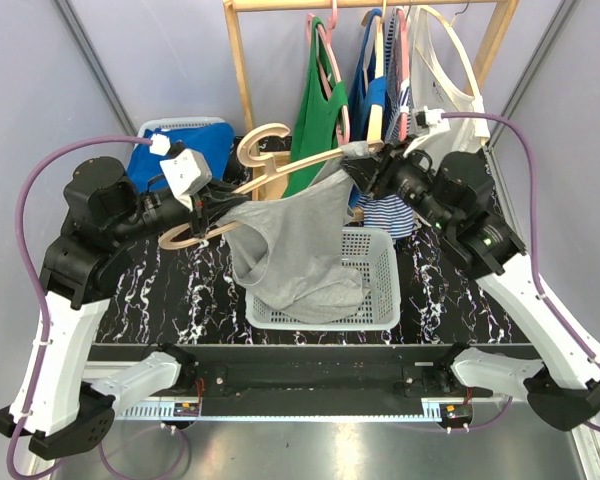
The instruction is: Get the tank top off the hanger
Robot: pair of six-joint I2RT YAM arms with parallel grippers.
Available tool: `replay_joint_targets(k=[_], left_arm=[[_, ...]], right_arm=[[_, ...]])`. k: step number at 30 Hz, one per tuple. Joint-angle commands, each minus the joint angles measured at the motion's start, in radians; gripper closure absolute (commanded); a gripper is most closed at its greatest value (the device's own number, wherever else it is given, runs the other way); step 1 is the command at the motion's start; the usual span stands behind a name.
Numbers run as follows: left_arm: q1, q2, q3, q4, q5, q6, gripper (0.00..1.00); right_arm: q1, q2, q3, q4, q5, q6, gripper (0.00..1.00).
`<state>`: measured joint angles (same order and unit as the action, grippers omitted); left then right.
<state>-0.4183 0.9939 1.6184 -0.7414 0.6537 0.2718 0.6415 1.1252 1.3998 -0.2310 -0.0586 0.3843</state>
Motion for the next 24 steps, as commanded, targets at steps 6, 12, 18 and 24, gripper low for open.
replay_joint_targets(k=[6,12,18,24], left_arm=[[-0.004,-0.034,-0.017,0.048,-0.008,0.033,1.0],[-0.002,-0.052,-0.032,0.028,0.001,0.053,1.0],[-0.002,-0.08,-0.031,-0.03,0.076,0.112,1.0],[-0.002,-0.089,-0.032,-0.047,0.058,0.122,1.0]], right_arm=[[0.006,-0.145,-0.056,-0.097,0.314,-0.081,0.65],[0.006,-0.131,-0.029,-0.134,0.497,-0.102,0.73],[0.004,-0.087,0.008,-0.168,0.664,-0.105,0.79],[0.003,-0.094,-0.007,-0.14,0.405,-0.102,0.58]])
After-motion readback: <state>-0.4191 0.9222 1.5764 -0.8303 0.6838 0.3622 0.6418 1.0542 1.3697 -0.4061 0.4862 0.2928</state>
